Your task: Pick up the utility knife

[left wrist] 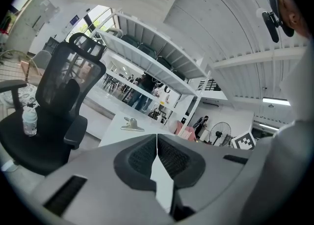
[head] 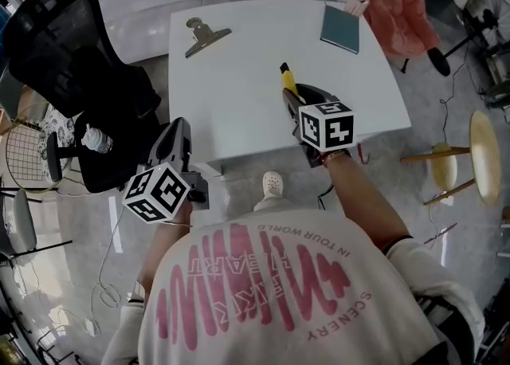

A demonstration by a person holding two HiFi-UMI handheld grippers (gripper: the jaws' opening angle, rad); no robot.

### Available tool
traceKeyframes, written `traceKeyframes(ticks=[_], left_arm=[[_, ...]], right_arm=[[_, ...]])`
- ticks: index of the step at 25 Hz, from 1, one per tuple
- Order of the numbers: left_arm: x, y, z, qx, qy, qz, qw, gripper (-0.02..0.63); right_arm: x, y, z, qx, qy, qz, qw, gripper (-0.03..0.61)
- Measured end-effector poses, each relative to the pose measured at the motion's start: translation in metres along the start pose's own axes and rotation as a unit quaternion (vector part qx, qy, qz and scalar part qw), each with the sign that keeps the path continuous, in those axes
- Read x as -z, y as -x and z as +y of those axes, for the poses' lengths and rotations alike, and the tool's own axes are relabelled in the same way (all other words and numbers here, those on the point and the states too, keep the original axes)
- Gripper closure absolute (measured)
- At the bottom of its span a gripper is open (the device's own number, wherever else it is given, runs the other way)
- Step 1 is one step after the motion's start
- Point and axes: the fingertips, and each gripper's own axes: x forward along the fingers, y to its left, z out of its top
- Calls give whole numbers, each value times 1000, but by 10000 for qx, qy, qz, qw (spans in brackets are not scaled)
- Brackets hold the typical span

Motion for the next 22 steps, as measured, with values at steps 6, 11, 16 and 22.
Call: traceKeyframes(ticks=[6, 11, 16, 22], left_arm=[[-7, -4, -4, 129, -45, -34, 9999, 589], [-12, 0, -9, 243, -85, -96, 9996, 589], [-20, 10, -18, 394, -149, -207, 9989, 589], [-22, 26, -29, 575, -266, -284, 9976, 589]], right_arm=[[-28, 16, -1, 165, -202, -590, 9979, 448], [-41, 35, 3, 252, -377, -982, 9941, 448], [-54, 60, 11, 324, -506, -1386, 9885, 448], [-61, 92, 26, 363, -712, -1824, 9800, 446]])
